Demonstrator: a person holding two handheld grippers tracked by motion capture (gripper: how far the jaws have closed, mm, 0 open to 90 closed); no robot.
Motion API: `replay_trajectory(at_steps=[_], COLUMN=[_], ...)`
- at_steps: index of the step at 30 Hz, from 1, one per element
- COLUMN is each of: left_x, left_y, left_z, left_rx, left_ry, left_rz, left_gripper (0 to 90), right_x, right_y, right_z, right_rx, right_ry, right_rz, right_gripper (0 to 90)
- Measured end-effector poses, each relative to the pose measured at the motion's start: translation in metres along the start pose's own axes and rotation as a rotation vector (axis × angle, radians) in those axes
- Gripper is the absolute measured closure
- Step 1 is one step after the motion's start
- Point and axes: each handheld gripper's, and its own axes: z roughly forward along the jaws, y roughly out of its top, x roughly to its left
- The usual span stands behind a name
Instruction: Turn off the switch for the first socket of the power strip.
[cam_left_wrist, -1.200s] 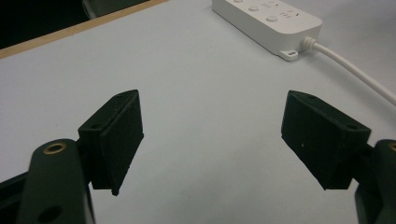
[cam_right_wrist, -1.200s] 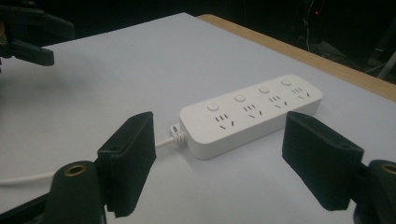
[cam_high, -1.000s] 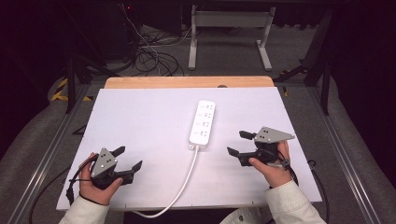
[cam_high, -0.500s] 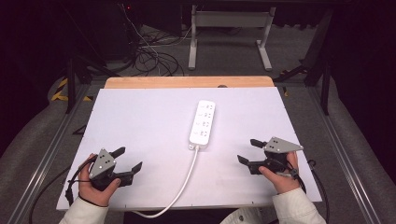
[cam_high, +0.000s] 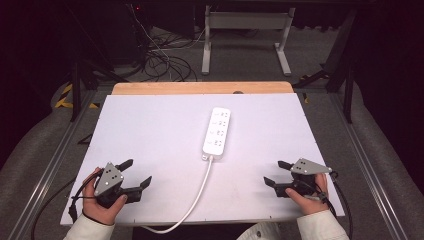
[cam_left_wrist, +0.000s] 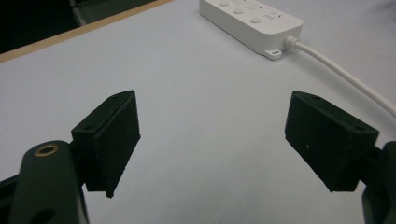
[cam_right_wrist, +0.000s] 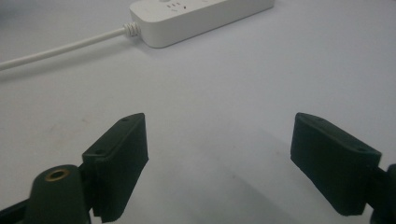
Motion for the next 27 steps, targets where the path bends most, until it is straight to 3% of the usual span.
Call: replay_trajectory(at_steps=[5,11,27], left_x=[0.001,0.000,0.001], left_y=[-0.001,0.000,0.000], left_z=[0.000,0.000,-0.002], left_rx=[0.008,0.001,-0.010], left_ry=[-0.002,0.007,0.017], left_rz=[0.005,0.009,-0.003], left_gripper=[18.4,18.4,18.2], right_x=[0.001,0.004,0.004], right_y=[0.001,0.009,0.009], right_z=[0.001,-0.003,-0.003], right_rx=[0.005,-0.050,-0.060], right_ry=[-0.007,-0.019,-0.012], right_rz=[0.001,-0.018,-0.022], right_gripper=[19.2,19.3,19.7])
